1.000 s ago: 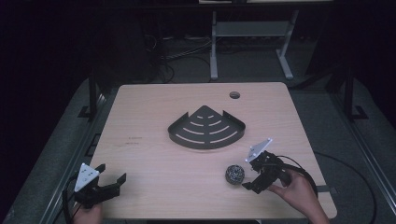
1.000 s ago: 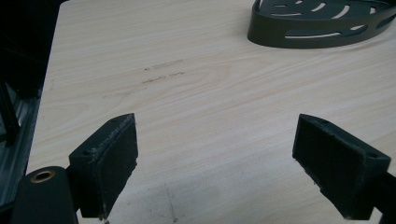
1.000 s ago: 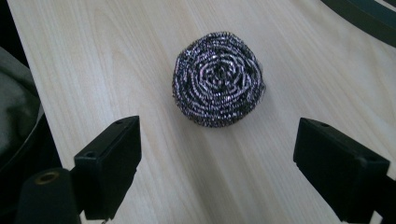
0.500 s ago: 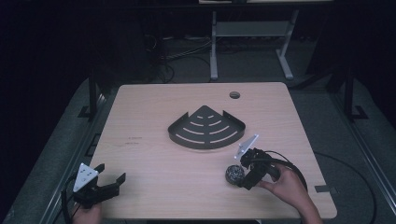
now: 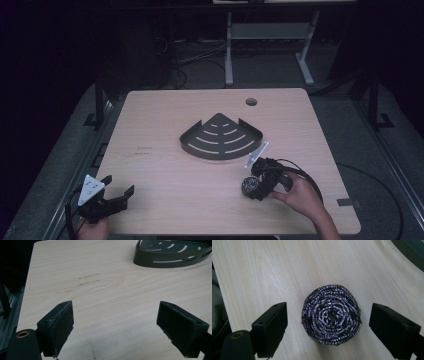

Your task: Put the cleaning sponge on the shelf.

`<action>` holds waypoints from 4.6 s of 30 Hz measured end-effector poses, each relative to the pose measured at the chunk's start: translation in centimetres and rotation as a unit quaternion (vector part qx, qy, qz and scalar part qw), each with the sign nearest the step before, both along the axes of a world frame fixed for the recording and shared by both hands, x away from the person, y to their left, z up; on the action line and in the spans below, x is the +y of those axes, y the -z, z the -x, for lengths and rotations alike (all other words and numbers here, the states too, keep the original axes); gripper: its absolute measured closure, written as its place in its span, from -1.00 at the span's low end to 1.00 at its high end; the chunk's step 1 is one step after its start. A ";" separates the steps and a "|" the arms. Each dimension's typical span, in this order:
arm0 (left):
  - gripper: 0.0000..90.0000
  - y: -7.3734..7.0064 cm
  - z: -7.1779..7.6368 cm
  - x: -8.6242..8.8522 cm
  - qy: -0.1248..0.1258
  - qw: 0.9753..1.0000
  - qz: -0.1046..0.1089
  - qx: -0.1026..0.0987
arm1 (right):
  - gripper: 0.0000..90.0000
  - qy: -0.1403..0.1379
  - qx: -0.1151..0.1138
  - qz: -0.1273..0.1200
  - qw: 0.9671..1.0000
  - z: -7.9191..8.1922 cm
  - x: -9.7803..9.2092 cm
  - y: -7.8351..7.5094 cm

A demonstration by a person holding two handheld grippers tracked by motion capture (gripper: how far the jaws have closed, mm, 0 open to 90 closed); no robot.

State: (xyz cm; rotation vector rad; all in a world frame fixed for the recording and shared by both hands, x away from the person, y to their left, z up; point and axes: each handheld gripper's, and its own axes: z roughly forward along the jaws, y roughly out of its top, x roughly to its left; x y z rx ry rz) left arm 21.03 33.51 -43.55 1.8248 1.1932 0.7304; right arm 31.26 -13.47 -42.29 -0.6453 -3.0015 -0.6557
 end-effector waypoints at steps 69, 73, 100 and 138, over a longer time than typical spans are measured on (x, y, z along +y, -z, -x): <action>-0.70 -0.1 0.1 0.1 -0.002 1.000 0.006 -0.004 | -0.26 -0.028 0.020 0.028 0.999 -1.4 1.5 -0.4; -0.70 -0.1 0.1 0.1 -0.002 1.000 0.006 -0.003 | -0.26 -0.032 0.015 0.027 0.999 -1.8 1.9 -1.1; -0.70 -0.2 0.0 0.1 -0.002 1.000 0.007 -0.004 | -0.26 -0.045 0.016 0.018 0.999 -5.1 3.8 -3.5; -0.70 -0.2 0.1 0.2 -0.004 1.000 0.012 -0.008 | -0.26 -0.052 0.017 0.013 0.998 -10.2 8.0 -5.8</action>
